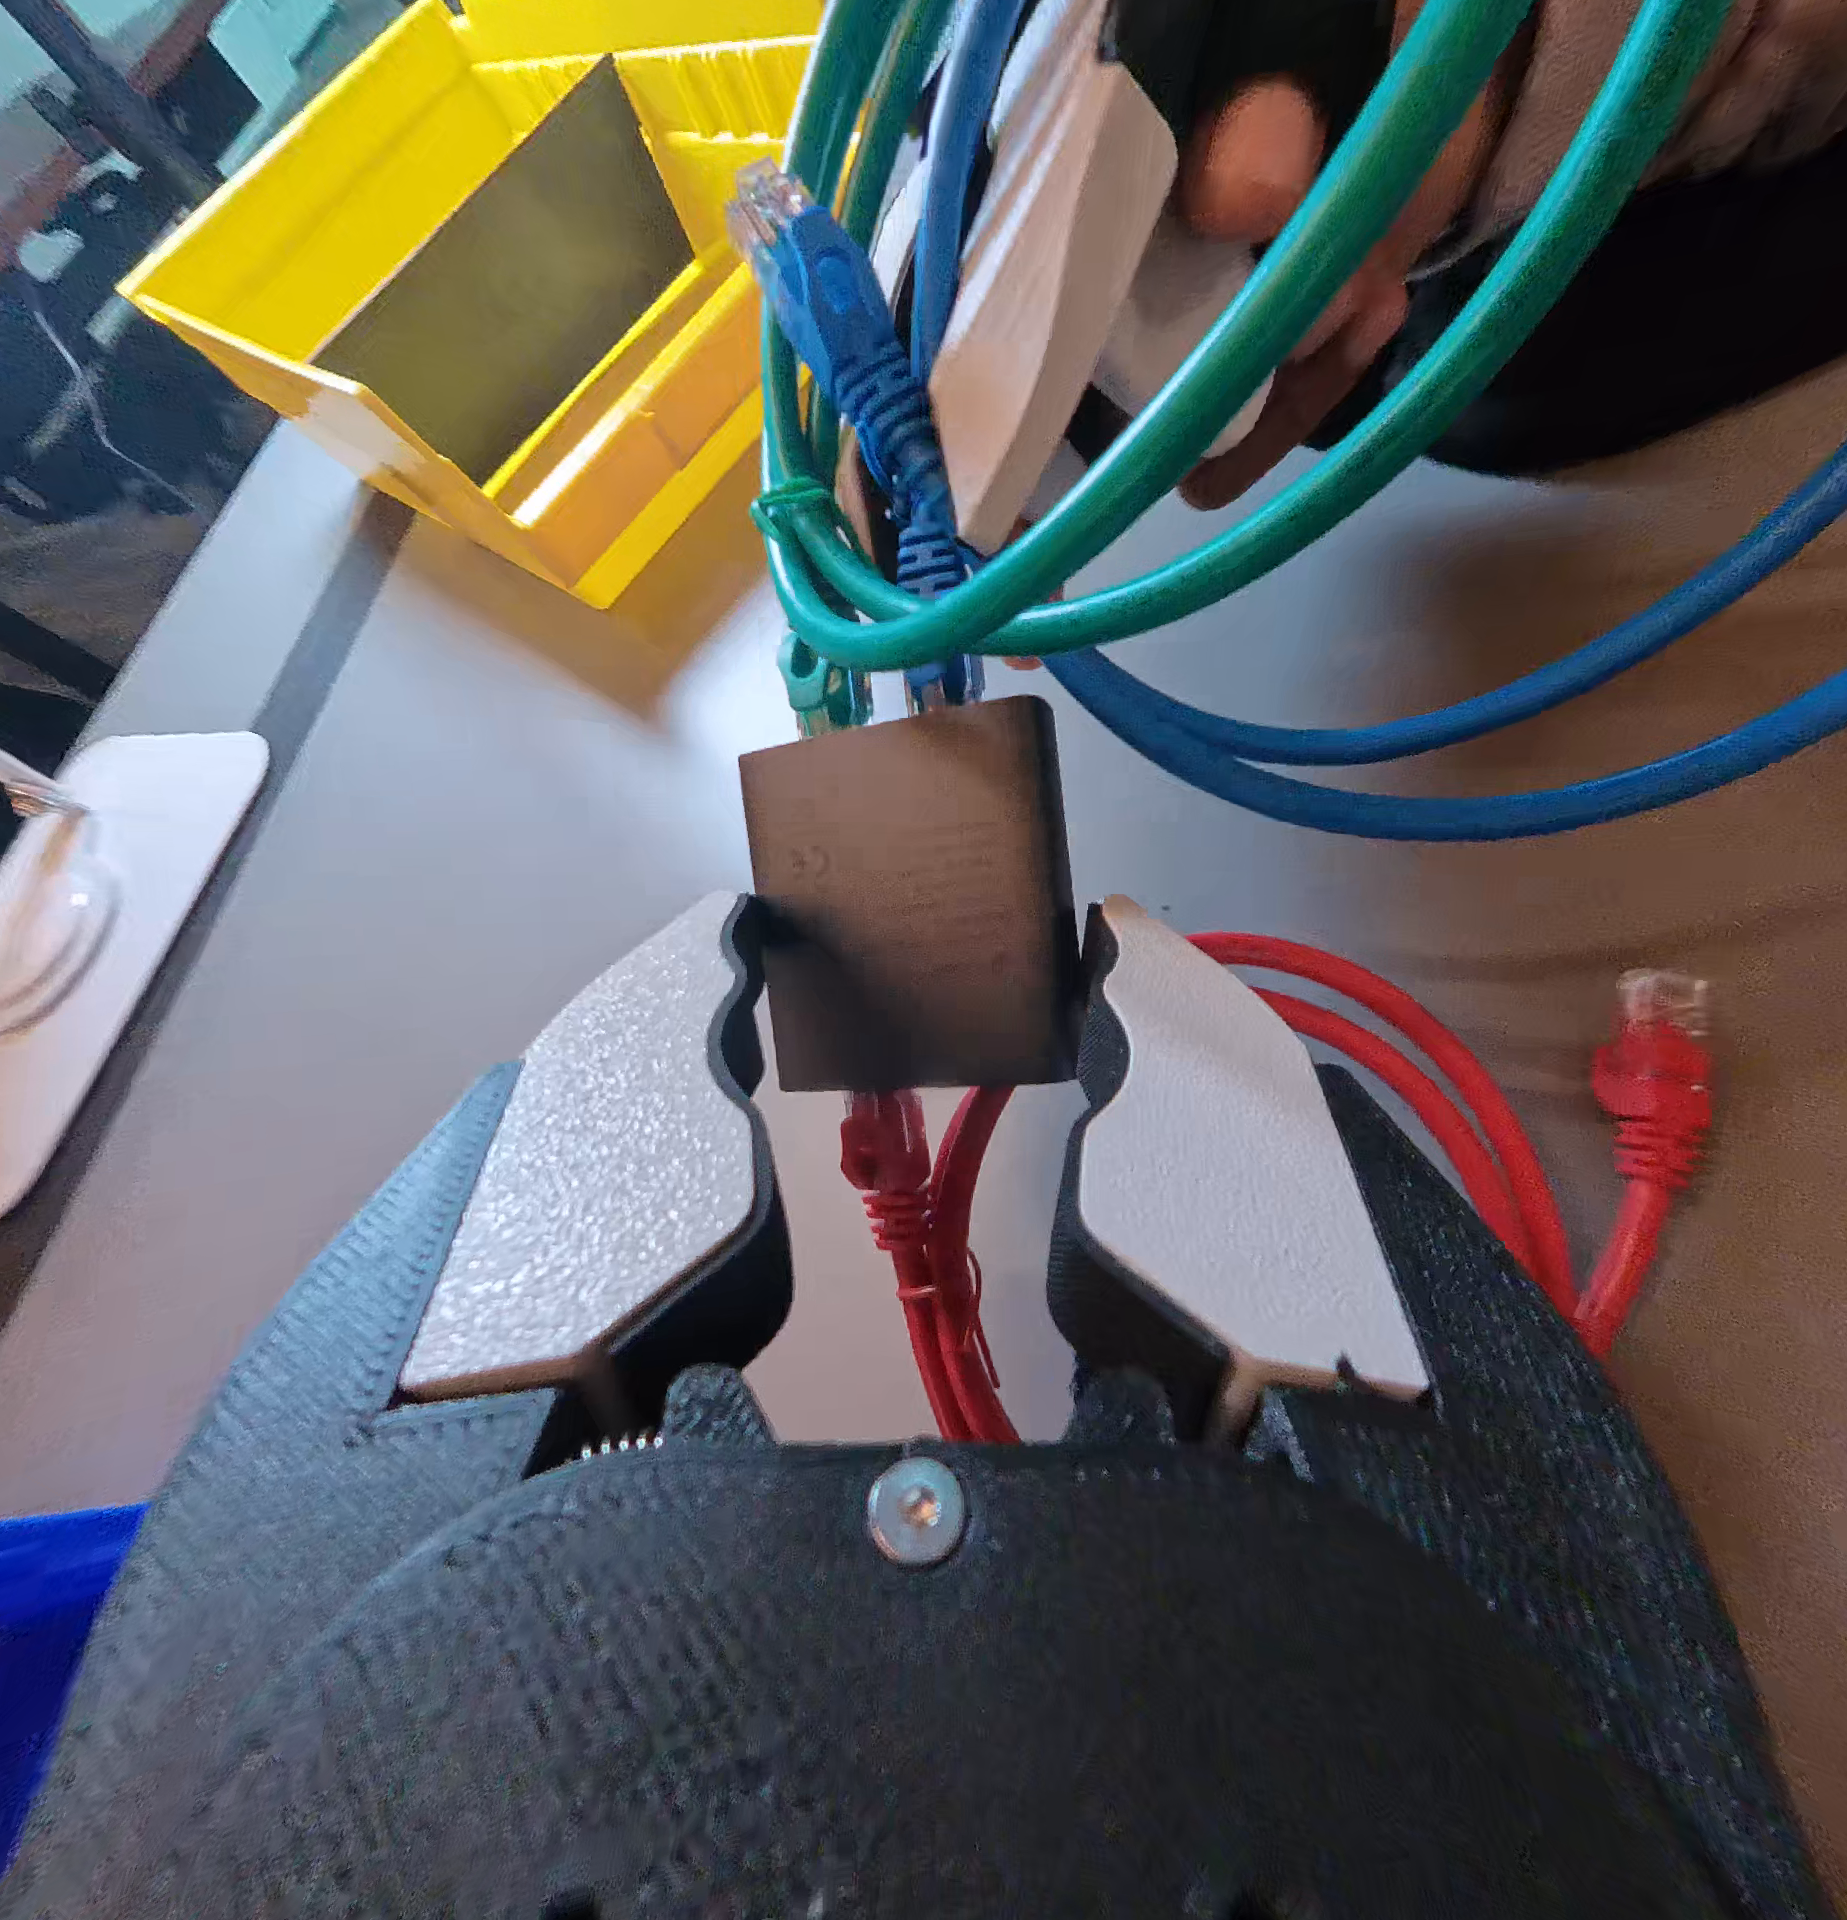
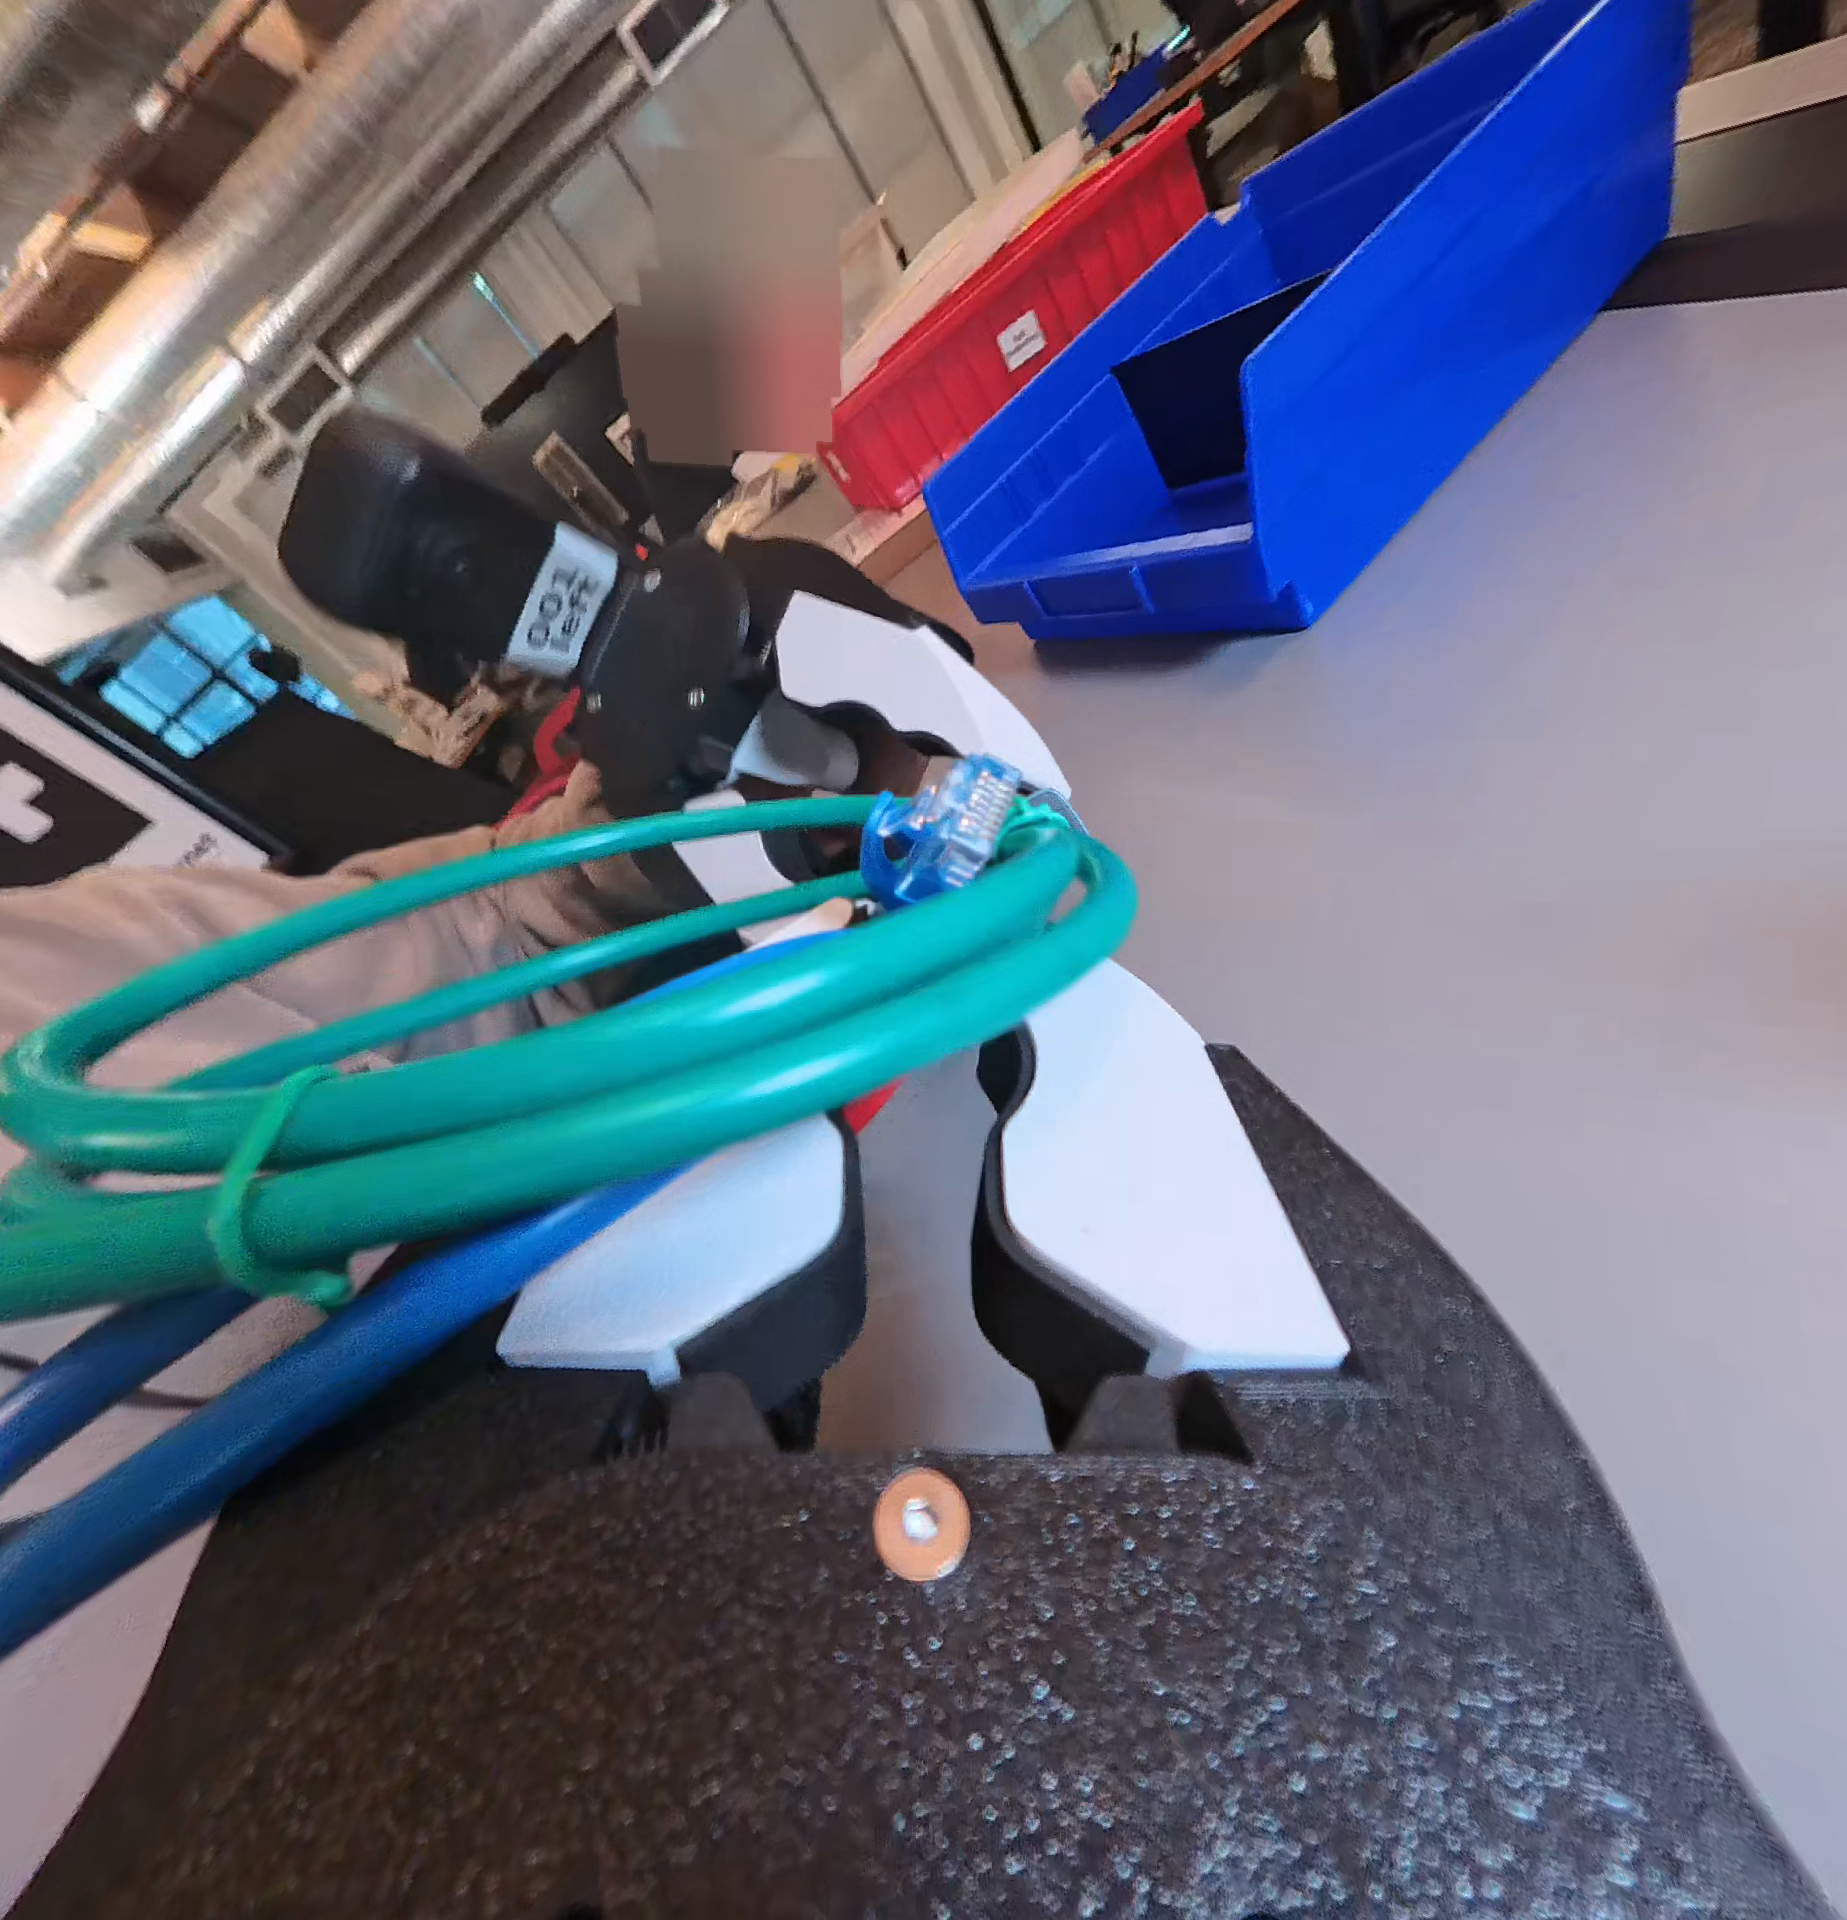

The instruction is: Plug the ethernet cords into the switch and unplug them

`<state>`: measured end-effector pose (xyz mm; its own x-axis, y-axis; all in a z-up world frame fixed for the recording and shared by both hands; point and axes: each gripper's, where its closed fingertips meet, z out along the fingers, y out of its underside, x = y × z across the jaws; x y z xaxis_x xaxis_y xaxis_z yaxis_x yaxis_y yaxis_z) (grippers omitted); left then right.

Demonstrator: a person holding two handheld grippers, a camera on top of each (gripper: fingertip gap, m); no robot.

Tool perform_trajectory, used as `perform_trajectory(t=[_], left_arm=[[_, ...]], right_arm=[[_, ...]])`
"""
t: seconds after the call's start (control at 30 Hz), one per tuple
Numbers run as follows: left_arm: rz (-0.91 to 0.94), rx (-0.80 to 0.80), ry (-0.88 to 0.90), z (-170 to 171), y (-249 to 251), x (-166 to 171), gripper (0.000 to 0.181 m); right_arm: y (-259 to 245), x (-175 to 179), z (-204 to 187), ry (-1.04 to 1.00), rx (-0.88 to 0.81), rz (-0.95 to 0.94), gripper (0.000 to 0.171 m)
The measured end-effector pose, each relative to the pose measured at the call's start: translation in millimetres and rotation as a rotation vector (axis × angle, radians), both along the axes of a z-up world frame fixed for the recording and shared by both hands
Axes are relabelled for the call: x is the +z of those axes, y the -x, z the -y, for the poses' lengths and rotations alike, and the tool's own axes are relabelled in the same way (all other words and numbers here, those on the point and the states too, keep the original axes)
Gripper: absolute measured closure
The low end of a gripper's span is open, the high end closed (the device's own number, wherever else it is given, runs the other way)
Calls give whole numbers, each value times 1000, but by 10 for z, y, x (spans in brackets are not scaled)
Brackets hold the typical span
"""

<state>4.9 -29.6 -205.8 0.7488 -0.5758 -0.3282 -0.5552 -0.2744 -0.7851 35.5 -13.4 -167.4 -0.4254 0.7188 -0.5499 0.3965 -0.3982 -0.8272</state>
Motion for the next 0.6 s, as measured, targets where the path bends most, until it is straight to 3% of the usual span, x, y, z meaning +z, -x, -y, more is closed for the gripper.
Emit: perform_trajectory(t=[0.1, 0.33, 0.47, 0.6], left_arm=[[106, -4, 71, 36, 8, 2, 122], [519, -16, 306, 98, 84, -36, 123], [683, -9, 413, 110, 110, -80, 123], [715, 18, 484, 128, 101, -175, 123]], right_arm=[[-30, -5, -39, -94, 15, -19, 149], [-133, -51, -360, -646, -61, -112, 128], [-228, -76, -340, -891, -20, -182, 133], [-244, -265, -146, -1060, 80, -212, 142]])
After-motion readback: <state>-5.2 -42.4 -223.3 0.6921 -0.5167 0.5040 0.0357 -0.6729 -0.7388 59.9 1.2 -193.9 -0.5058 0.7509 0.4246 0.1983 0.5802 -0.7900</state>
